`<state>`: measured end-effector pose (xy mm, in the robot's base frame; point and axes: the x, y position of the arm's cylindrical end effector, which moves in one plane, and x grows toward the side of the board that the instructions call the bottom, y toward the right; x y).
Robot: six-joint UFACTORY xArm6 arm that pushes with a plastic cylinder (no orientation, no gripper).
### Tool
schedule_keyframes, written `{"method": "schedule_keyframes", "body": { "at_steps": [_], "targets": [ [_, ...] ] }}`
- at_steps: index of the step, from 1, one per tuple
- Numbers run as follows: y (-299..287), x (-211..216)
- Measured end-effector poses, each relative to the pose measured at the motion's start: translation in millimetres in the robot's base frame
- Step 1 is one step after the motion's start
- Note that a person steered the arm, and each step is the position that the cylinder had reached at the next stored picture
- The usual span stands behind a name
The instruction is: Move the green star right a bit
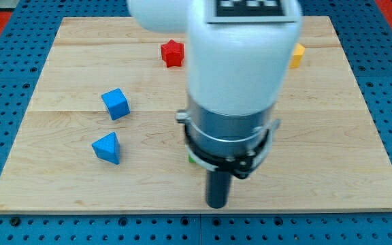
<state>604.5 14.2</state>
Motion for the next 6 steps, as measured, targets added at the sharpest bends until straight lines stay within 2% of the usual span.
{"method": "schedule_keyframes", "body": {
  "at_steps": [1,2,3,4,6],
  "targets": [
    [-30.7,-19.3],
    [-49.9,-58.6],
    [-100.2,-82.0],
    [-101.2,-84.9],
    [-57.0,-84.9]
  ]
}}
